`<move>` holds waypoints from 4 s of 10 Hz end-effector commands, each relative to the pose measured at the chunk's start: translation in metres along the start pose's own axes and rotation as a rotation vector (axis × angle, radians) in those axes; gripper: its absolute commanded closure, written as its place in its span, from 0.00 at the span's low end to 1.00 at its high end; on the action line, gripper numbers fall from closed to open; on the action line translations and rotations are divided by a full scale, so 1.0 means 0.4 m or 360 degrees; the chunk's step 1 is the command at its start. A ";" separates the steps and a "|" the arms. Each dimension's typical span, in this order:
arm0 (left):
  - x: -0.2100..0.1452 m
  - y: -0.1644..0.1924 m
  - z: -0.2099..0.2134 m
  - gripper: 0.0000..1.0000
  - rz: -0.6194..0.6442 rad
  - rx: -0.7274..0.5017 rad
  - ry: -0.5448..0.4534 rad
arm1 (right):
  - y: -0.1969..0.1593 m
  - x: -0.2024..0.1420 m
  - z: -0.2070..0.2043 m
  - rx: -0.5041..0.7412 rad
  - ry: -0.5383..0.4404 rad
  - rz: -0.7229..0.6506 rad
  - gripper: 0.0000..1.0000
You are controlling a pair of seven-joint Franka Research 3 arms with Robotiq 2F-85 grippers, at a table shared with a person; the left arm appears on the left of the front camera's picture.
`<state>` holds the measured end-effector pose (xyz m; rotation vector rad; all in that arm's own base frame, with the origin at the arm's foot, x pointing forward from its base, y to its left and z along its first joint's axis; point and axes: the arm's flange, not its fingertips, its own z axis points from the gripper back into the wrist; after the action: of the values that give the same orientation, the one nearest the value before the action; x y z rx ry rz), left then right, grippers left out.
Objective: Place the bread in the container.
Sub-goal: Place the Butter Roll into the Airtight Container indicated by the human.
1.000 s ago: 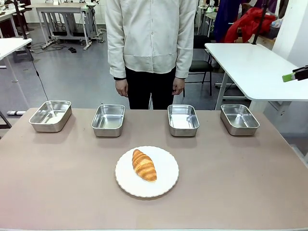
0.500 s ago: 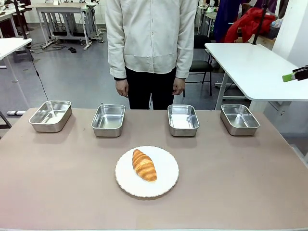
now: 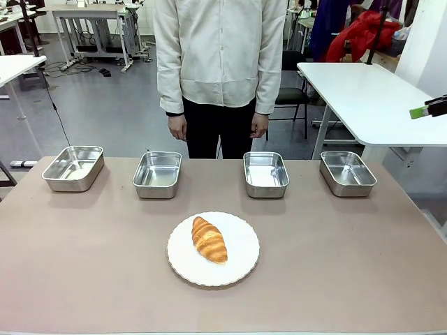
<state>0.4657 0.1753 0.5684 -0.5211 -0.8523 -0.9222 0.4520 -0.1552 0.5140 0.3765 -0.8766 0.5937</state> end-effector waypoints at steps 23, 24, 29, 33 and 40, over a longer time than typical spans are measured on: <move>0.003 -0.004 0.003 0.00 -0.0011 -0.0011 -0.0006 | 0.000 0.001 0.000 0.0006 -0.0018 0.0001 0.00; 0.003 -0.004 0.003 0.00 -0.0011 -0.0011 -0.0006 | 0.000 0.001 0.000 0.0006 -0.0018 0.0001 0.00; 0.003 -0.004 0.003 0.00 -0.0011 -0.0011 -0.0006 | 0.000 0.001 0.000 0.0006 -0.0018 0.0001 0.00; 0.003 -0.004 0.003 0.00 -0.0011 -0.0011 -0.0006 | 0.000 0.001 0.000 0.0006 -0.0018 0.0001 0.00; 0.003 -0.004 0.003 0.00 -0.0011 -0.0011 -0.0006 | 0.000 0.001 0.000 0.0006 -0.0018 0.0001 0.00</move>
<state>0.4657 0.1753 0.5684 -0.5211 -0.8523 -0.9222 0.4520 -0.1552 0.5140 0.3765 -0.8766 0.5937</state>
